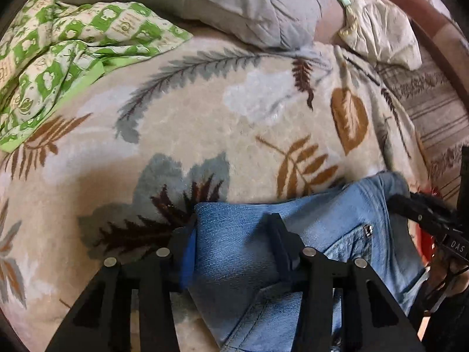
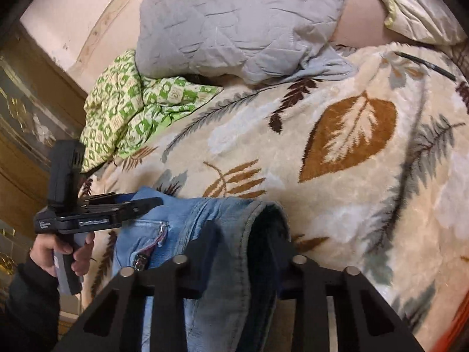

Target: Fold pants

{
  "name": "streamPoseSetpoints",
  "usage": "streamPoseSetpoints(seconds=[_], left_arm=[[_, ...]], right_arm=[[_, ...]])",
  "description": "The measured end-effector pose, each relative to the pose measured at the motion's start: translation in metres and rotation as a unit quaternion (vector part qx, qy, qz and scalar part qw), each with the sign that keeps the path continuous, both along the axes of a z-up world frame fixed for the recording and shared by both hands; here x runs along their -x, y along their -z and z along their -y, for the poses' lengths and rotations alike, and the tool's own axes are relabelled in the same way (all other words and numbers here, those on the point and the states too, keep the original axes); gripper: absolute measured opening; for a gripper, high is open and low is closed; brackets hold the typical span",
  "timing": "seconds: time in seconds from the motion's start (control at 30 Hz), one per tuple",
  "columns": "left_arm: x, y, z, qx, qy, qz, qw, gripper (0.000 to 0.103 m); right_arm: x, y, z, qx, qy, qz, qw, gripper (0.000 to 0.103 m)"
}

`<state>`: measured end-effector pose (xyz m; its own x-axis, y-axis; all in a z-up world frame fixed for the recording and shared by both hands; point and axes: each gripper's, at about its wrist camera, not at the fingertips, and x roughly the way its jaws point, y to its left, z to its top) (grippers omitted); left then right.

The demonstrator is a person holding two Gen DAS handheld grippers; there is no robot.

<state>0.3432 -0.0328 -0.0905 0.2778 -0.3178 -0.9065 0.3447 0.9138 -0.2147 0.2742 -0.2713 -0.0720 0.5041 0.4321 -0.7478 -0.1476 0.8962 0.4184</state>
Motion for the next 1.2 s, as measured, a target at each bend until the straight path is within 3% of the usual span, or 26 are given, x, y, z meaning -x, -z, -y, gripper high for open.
streamPoseSetpoints(seconds=[0.07,0.23,0.43,0.57,0.63,0.67,0.73,0.77,0.8,0.93,1.2], left_arm=[[0.0,0.002,0.0,-0.002,0.002,0.001,1.0,0.044],[0.0,0.007,0.0,-0.017,-0.003,0.011,0.9998,0.041],[0.001,0.011,0.002,-0.026,-0.015,0.025,0.9992,0.045],[0.015,-0.006,-0.012,-0.049,-0.064,0.086,0.993,0.088],[0.028,-0.016,-0.025,-0.038,-0.086,0.101,0.9905,0.094],[0.035,-0.021,-0.03,-0.036,-0.093,0.102,0.9898,0.095],[0.054,-0.031,-0.039,-0.054,-0.104,0.107,0.9873,0.1],[0.065,-0.036,-0.043,-0.069,-0.106,0.113,0.9856,0.101],[0.079,-0.044,-0.046,-0.081,-0.104,0.126,0.9832,0.102],[0.132,-0.081,-0.054,-0.1,-0.108,0.177,0.9733,0.102],[0.236,-0.168,-0.051,-0.037,-0.127,0.279,0.951,0.103]], right_arm=[[0.0,0.002,-0.006,0.017,-0.006,0.007,1.0,0.017],[0.006,0.007,-0.015,0.092,-0.002,0.028,0.995,0.01],[0.007,0.016,-0.002,0.08,0.008,0.019,0.997,0.01],[0.014,0.007,-0.006,0.083,0.008,0.034,0.996,0.011],[0.022,-0.002,-0.01,0.109,0.009,0.046,0.993,0.014],[0.026,-0.007,-0.013,0.127,0.01,0.053,0.99,0.018],[0.037,-0.019,-0.019,0.166,0.013,0.072,0.983,0.048],[0.045,-0.027,-0.021,0.171,0.017,0.085,0.981,0.089],[0.054,-0.036,-0.02,0.166,0.022,0.103,0.981,0.103],[0.09,-0.073,-0.024,0.179,0.042,0.144,0.972,0.103],[0.181,-0.158,-0.037,0.194,0.08,0.218,0.953,0.103]])
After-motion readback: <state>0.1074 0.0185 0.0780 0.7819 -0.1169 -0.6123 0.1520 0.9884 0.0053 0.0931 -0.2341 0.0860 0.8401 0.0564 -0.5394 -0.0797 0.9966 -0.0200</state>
